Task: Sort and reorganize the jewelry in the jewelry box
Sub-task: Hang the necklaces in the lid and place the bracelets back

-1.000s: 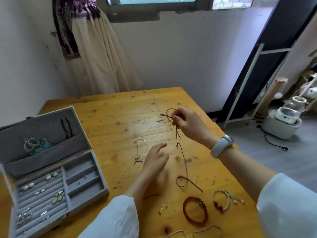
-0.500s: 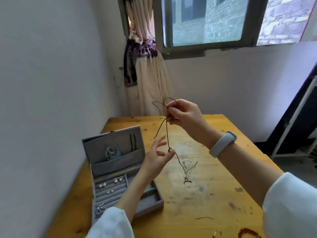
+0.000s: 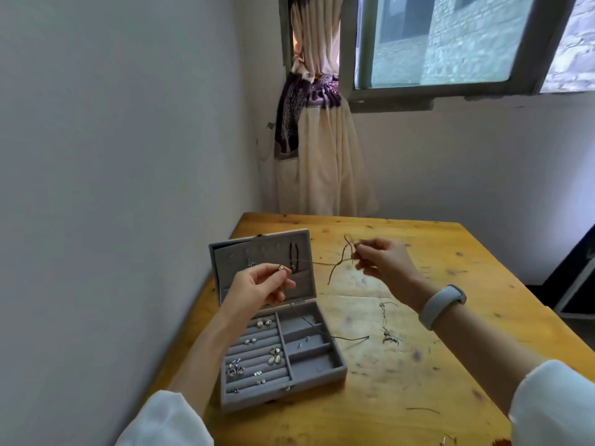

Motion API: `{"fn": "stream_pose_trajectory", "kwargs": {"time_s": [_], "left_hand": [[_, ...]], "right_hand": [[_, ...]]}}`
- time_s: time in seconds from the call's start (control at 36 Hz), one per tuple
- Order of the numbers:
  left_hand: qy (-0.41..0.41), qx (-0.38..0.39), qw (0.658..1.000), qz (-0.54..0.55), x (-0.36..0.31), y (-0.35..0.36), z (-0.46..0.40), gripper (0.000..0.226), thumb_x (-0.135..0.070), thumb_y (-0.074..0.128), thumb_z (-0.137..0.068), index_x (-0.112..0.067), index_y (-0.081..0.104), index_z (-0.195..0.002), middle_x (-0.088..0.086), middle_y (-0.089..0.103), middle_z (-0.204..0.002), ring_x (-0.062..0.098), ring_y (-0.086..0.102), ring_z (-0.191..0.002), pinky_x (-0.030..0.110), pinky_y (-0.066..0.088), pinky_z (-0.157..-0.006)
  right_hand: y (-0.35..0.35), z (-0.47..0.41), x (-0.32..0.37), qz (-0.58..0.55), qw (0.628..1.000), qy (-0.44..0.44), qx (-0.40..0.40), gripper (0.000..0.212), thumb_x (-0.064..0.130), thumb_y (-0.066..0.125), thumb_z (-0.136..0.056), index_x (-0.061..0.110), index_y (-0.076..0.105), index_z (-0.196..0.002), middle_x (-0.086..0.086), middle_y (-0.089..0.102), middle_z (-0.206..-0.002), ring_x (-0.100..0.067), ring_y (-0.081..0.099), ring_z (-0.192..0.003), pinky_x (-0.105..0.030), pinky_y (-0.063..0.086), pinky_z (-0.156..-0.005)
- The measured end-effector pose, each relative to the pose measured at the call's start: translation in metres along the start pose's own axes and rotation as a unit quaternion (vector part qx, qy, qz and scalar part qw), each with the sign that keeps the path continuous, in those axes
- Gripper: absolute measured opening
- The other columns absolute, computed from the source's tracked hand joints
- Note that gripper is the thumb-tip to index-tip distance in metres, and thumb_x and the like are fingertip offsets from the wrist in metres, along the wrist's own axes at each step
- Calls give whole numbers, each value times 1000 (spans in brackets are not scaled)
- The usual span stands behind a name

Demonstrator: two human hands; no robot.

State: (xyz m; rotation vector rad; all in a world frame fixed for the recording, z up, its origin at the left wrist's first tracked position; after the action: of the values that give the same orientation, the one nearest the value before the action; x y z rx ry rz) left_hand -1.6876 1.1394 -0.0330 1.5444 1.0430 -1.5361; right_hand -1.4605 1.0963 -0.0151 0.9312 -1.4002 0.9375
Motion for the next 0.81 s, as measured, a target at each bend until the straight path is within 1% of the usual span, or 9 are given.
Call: {"fn": "stream_pose_trajectory", "kwargs": {"time_s": [0.17, 0.28, 0.36, 0.44, 0.56, 0.61, 0.67, 0.75, 0.81], "left_hand": [[40, -53, 996, -58, -11, -13, -5, 13, -11, 57, -89, -17, 68, -90, 1, 72, -79, 14, 60, -67, 31, 52, -72], [60, -69, 993, -77, -23, -11, -10, 12, -10, 58, -88, -15, 68, -93, 1, 69, -79, 10, 57, -63, 26, 52, -68], [79, -59, 990, -104, -32, -5, -13, 12, -12, 58, -88, -15, 67, -96, 1, 65, -74, 9, 58, -63, 19, 52, -64], [96, -28, 987, -123, -42, 5, -16, 12, -12, 59, -88, -20, 67, -91, -2, 64, -69, 8, 59, -61, 16, 51, -61], [112, 21, 986, -123, -56, 22, -18, 13, -11, 59, -87, -16, 67, -96, -1, 65, -67, 8, 60, -60, 19, 53, -62], [119, 33, 987, -100, -62, 29, -19, 14, -10, 59, -87, -14, 67, -98, 0, 66, -68, 12, 61, -63, 25, 55, -68], [123, 29, 990, -68, -68, 33, -19, 14, -10, 59, -86, -13, 67, -98, -1, 66, -68, 14, 62, -66, 28, 55, -71], [130, -1, 991, -16, -75, 32, -20, 14, -8, 57, -87, -12, 66, -97, 2, 66, -69, 14, 61, -65, 26, 55, -70], [130, -27, 991, 17, -76, 25, -21, 15, -7, 56, -88, -9, 66, -99, 6, 65, -73, 14, 60, -66, 23, 55, -68]], "right_hand": [[-16, 9, -38, 100, 991, 85, 29, 9, 6, 55, -89, 5, 63, -92, -8, 61, -72, -14, 51, -55, -21, 35, -49], [-26, 13, -52, 184, 973, 130, 50, 19, 2, 54, -87, 2, 64, -104, -6, 62, -75, -12, 52, -57, -20, 35, -48], [-25, 16, -54, 245, 961, 113, 67, 31, -2, 50, -87, 3, 57, -117, -10, 61, -98, -11, 53, -69, -13, 37, -49], [-14, 18, -43, 203, 972, 45, 113, 41, -1, 52, -87, 8, 49, -127, -8, 52, -129, -13, 53, -101, -11, 43, -68], [16, 23, -27, 144, 962, -23, 229, 62, 6, 56, -86, 20, 30, -140, 6, 36, -141, -7, 34, -127, -20, 37, -97], [30, 25, -26, 136, 951, -32, 275, 65, 8, 56, -87, 22, 25, -142, 13, 36, -135, -2, 33, -126, -11, 36, -91], [41, 28, -30, 161, 945, -51, 279, 52, 10, 53, -90, 20, 33, -137, 12, 48, -122, -1, 46, -114, -8, 42, -81], [44, 32, -45, 189, 947, -85, 244, 23, 9, 44, -94, 16, 52, -115, 8, 60, -90, -5, 59, -89, -20, 49, -81], [37, 32, -55, 198, 950, -94, 222, 19, 10, 41, -95, 19, 56, -100, 5, 60, -80, -9, 59, -79, -27, 49, -79]]}}
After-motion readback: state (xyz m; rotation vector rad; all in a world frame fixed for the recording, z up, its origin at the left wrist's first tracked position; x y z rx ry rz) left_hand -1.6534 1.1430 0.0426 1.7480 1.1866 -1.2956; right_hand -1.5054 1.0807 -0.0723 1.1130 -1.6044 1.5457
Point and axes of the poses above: each hand's wrist, its own z-axis away from the middle knuckle, its own y-axis out of the palm, x = y × z, the point moved 1 cm from there along -z, towards the middle knuckle
